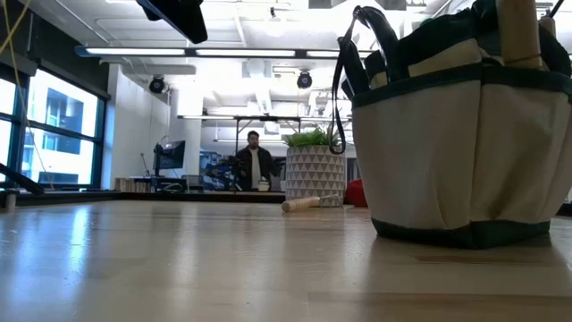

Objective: Pick & Place Garden tools in Gardening bag
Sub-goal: Adjust the gardening bag

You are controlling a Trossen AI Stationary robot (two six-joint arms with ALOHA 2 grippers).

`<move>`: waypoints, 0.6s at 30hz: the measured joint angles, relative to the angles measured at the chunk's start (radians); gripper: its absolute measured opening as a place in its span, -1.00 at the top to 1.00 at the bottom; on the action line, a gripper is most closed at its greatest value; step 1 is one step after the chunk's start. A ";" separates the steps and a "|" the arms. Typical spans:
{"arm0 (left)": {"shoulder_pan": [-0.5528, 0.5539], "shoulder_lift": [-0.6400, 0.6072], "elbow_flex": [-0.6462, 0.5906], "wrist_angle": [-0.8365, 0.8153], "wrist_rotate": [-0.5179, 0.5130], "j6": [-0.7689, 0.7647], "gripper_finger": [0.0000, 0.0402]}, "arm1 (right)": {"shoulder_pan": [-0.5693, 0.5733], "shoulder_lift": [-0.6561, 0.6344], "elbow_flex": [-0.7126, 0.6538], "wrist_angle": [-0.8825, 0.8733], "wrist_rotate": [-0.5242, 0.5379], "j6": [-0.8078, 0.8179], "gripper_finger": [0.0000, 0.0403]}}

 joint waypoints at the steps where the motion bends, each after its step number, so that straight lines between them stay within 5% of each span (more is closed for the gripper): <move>1: 0.000 0.000 0.000 -0.002 -0.004 -0.006 0.03 | 0.013 -0.002 0.001 0.000 -0.003 0.012 0.98; 12: -0.002 0.016 -0.001 -0.062 0.023 -0.017 0.03 | 0.147 -0.003 0.001 -0.097 0.012 0.195 0.98; 18: 0.024 0.062 -0.001 -0.102 -0.115 0.050 0.17 | 0.121 -0.001 0.001 -0.335 -0.091 0.481 0.98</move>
